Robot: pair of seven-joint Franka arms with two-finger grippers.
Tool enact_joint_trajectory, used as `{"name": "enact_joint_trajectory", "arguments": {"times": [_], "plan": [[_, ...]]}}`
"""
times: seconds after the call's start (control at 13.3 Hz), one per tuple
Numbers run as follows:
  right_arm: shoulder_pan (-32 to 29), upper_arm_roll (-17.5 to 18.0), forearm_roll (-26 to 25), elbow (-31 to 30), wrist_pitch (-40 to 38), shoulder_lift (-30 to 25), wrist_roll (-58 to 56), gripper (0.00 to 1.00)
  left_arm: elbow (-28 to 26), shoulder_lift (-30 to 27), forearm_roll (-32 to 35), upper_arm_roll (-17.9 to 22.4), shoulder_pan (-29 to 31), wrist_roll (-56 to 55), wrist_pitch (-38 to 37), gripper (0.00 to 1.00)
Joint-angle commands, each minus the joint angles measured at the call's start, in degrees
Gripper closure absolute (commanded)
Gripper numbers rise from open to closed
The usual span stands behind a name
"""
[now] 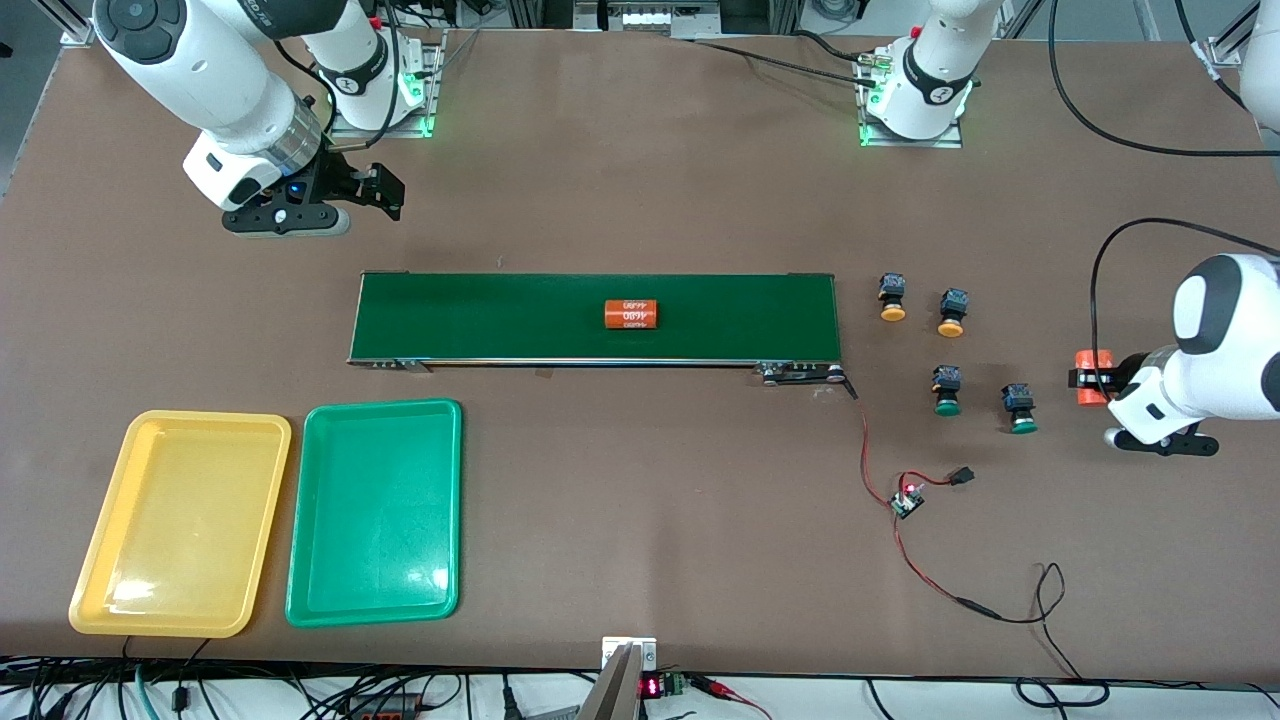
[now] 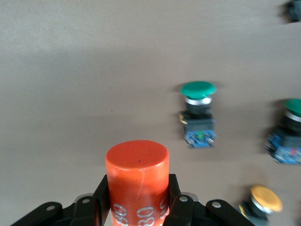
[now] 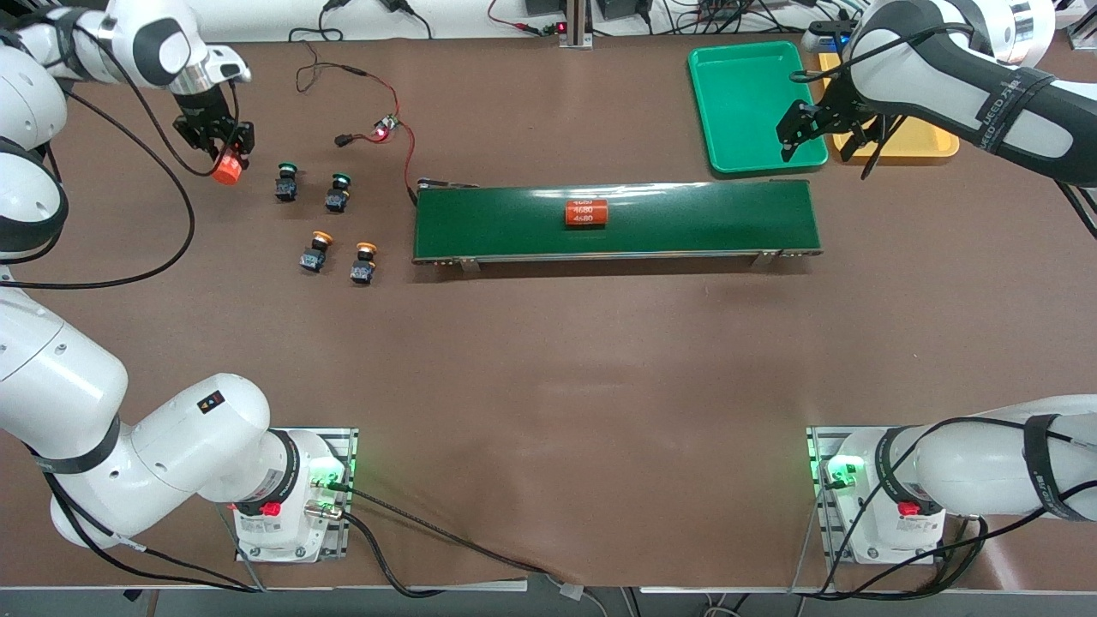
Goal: Sort buttons by color to trays
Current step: 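Carry the second cylinder with the left gripper and lower it onto the belt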
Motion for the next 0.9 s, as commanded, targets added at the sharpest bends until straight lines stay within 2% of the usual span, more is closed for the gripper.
{"name": "enact_joint_trajectory", "arguments": {"times": [0.0,0.15,0.38,0.6,0.75,0.83], "plan": [[0.6,-0.3,0.0,-0.5,0.6,-0.4,1.1,0.00,2.9,-0.3,1.0,-5.3,0.3,0.7,-9.0,0.88],[0.6,-0.3,0.0,-0.5,0.6,-0.4,1.1,0.00,5.8,-0.2,1.0,-9.8,0.1,0.7,-15.0,0.89],[0.6,-0.3,0.0,-0.5,0.6,-0.4,1.1,0.00,5.8,-0.1,0.7,-17.0,-0.7,0.9,-21.0,0.89],[0.6,-0.3,0.0,-0.5,0.6,-0.4,1.1,0.00,1.8,0.3,0.4,-24.0,-0.9,5.5,-23.7,0.88],[0.6,-0.3,0.0,-0.5,0.5,-0.4,1.1,0.00,0.6,1.6,0.1,-30.1,-1.3,11.9,-23.7,0.89],[0.5,-0.3,0.1,-0.5,0.6,-0.4,1.1,0.00,-0.8,1.7,0.0,-31.2,-2.1,15.1,-23.3,0.89]]}}
